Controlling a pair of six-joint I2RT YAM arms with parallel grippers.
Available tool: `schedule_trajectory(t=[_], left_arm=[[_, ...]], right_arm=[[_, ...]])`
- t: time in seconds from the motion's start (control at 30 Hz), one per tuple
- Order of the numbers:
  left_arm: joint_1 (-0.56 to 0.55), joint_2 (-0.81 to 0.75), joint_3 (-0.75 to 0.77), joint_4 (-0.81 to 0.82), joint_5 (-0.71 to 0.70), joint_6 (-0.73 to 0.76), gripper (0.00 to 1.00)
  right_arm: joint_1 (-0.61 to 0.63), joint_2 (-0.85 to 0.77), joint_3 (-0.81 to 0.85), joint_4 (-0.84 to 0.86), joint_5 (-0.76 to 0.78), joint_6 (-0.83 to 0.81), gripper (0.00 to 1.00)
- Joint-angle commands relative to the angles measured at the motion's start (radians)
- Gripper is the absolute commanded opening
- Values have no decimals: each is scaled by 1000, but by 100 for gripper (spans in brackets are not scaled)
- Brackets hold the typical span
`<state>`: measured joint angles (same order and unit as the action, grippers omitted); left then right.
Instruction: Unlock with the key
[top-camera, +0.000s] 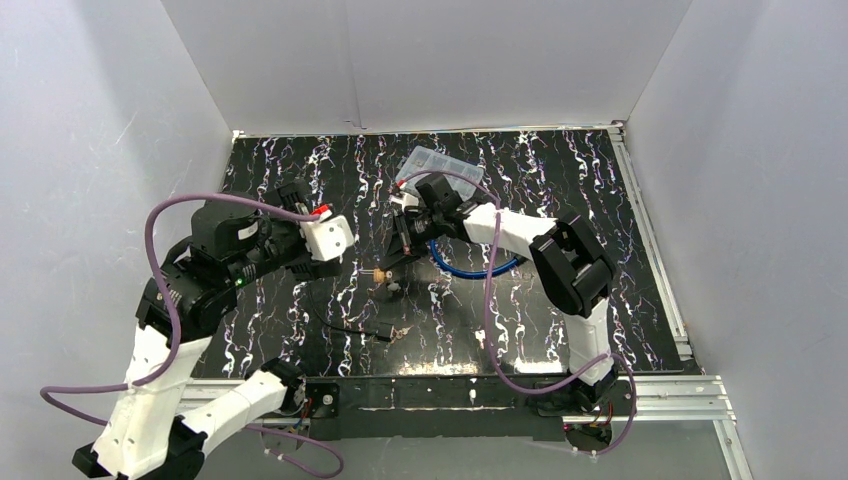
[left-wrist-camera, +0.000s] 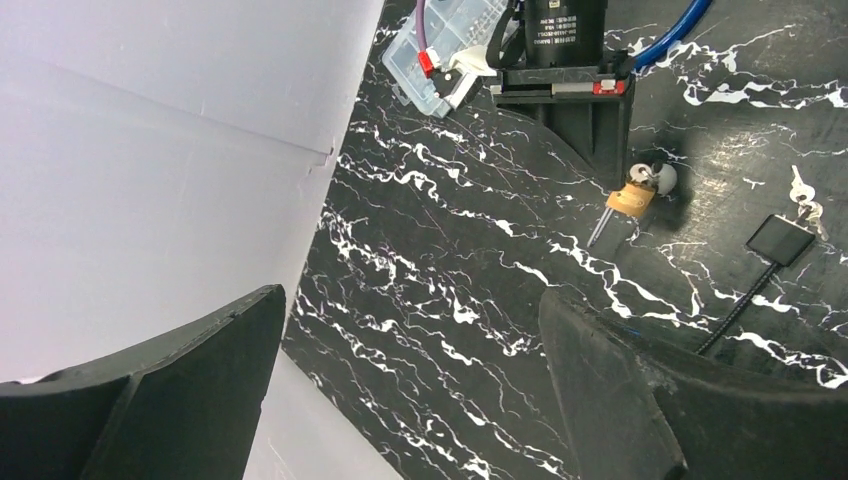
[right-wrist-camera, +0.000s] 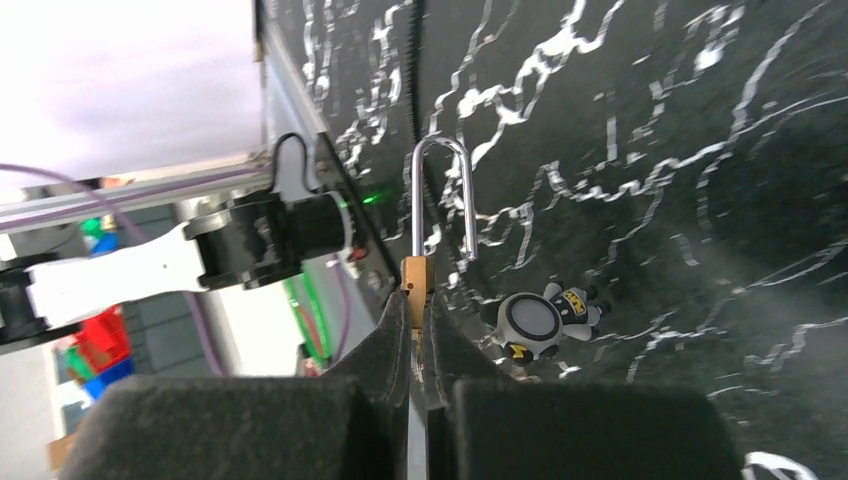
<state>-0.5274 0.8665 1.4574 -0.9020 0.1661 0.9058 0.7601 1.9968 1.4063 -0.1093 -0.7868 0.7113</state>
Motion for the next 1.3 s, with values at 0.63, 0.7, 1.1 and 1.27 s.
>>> schedule_trajectory(t=[0.63, 0.7, 1.1, 1.27], left_arm=[[-2, -2, 0, -28, -79, -71, 98], [-2, -4, -7, -25, -79, -64, 98], [-2, -13, -7, -18, -78, -59, 98], [-2, -11, -6, -17, -77, -59, 98]], right_arm=[[101, 47, 109, -191, 495, -344, 1], [112, 45, 97, -184, 499, -339, 1], [94, 132, 135, -130, 346, -204, 1], [68, 203, 258, -199, 321, -188, 1]])
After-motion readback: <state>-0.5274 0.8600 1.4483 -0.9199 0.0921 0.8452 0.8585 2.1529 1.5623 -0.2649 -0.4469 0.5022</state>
